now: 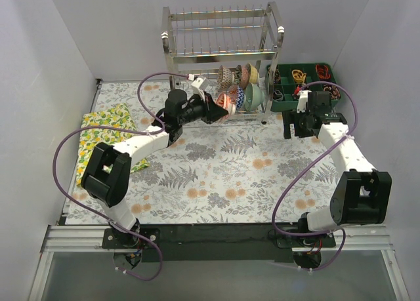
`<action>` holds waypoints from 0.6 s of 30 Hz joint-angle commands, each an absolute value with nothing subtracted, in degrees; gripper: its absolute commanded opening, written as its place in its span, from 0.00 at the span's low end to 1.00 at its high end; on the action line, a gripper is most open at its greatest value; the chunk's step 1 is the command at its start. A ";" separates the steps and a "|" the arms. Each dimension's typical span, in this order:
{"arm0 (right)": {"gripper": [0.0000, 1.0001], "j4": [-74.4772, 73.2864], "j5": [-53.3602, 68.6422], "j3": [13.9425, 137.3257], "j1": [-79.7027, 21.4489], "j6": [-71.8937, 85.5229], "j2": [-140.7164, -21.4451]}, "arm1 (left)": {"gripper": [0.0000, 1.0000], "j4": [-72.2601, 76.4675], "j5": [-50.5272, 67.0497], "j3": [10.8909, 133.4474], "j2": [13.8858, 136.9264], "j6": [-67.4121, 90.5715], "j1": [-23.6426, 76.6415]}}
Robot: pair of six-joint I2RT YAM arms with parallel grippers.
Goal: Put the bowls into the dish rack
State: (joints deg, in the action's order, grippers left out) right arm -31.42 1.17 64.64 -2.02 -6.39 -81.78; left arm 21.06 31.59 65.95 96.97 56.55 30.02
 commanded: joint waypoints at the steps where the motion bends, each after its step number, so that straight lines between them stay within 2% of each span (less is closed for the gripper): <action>1: 0.93 -34.98 -1.30 67.06 -2.72 -7.12 -82.70 | 0.00 36.12 27.69 66.44 97.20 73.63 29.18; 10: 0.92 -36.56 -3.86 67.59 -4.92 -9.14 -85.33 | 0.00 45.17 23.56 66.61 104.31 89.20 27.60; 18: 0.92 -35.95 -4.66 68.11 -8.96 -9.58 -87.89 | 0.00 46.49 22.59 71.45 111.70 91.84 25.14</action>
State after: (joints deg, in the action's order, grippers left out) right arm -36.32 -3.75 65.28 -6.63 -8.80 -87.05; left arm 40.82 23.94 67.46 111.28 89.19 26.72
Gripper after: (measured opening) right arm 0.924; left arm 0.052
